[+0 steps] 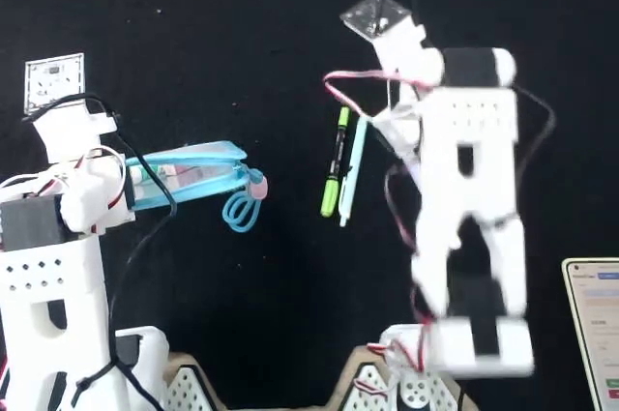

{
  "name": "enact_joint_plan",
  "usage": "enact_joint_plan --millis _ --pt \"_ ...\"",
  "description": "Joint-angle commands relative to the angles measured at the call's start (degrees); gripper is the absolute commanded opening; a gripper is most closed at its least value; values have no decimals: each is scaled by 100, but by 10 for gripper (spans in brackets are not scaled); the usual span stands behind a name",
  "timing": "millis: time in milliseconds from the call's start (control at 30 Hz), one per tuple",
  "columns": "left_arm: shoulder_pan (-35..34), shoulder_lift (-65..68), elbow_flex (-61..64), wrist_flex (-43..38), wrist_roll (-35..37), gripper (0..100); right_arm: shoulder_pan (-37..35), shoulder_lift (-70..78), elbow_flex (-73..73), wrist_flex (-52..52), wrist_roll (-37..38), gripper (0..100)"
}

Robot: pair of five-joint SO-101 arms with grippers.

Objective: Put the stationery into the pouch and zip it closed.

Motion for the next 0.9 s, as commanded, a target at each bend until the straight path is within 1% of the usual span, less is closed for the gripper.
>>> enact_joint_plan --millis 0,133,267,400,567,667,867 --pt "-48 26 31 -70 18 30 -774 -1780 -31 325 -598 11" --pt "-48 26 31 -70 18 30 -1644 -2932 -31 79 -1433 11" --pt "-48 35 31 -70 18 30 -2505 -3820 -13 -545 -2312 11" --pt "-48 44 31 -70 18 30 -3165 -4374 -13 -1160 -2919 11" --pt "-48 53 31 -70 18 30 -3763 -4541 -13 -1688 -3235 11" --pt "-48 62 31 -70 18 30 -4097 -4488 330 -2110 -3226 11" --pt "-48 70 31 -70 18 30 -4193 -4505 1393 -3516 -3218 11"
